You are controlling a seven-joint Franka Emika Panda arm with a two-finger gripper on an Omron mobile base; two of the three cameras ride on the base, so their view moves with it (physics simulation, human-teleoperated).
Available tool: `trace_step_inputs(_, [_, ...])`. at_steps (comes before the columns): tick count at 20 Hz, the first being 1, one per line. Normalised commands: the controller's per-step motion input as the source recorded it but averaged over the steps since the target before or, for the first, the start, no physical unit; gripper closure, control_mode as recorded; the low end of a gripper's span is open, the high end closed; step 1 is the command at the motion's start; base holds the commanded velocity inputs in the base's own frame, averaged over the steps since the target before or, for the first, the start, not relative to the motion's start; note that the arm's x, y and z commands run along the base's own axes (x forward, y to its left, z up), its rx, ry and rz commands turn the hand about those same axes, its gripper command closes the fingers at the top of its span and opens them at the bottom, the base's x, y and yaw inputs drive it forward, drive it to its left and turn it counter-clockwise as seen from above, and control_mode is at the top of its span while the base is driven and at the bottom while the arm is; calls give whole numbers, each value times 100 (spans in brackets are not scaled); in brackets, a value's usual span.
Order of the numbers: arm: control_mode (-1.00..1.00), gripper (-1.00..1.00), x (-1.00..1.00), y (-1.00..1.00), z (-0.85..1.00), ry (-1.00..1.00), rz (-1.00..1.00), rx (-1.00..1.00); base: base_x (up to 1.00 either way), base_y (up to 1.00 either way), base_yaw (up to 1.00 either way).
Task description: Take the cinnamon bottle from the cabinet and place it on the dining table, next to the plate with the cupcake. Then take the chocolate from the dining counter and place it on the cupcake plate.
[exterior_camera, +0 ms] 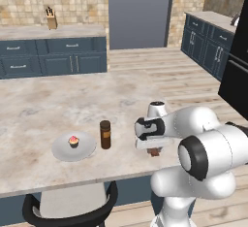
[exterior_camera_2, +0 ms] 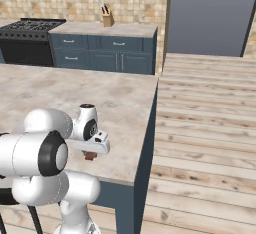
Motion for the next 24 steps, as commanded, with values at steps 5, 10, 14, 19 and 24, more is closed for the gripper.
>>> trace_step_inputs(5, [-100,100,-42,-1,88,-11,0,0,0,0,0])
trace_step_inputs(10, [-100,100,-38,16,100,-2,3,0,0,0,0])
trace_step_inputs(14, [-100,100,-34,28,100,0,10,-1,0,0,0])
trace_step_inputs(19, [-100,100,-34,26,100,0,15,0,0,0,0])
trace_step_inputs(24, [-100,100,-33,46,74,0,22,-3,0,0,0])
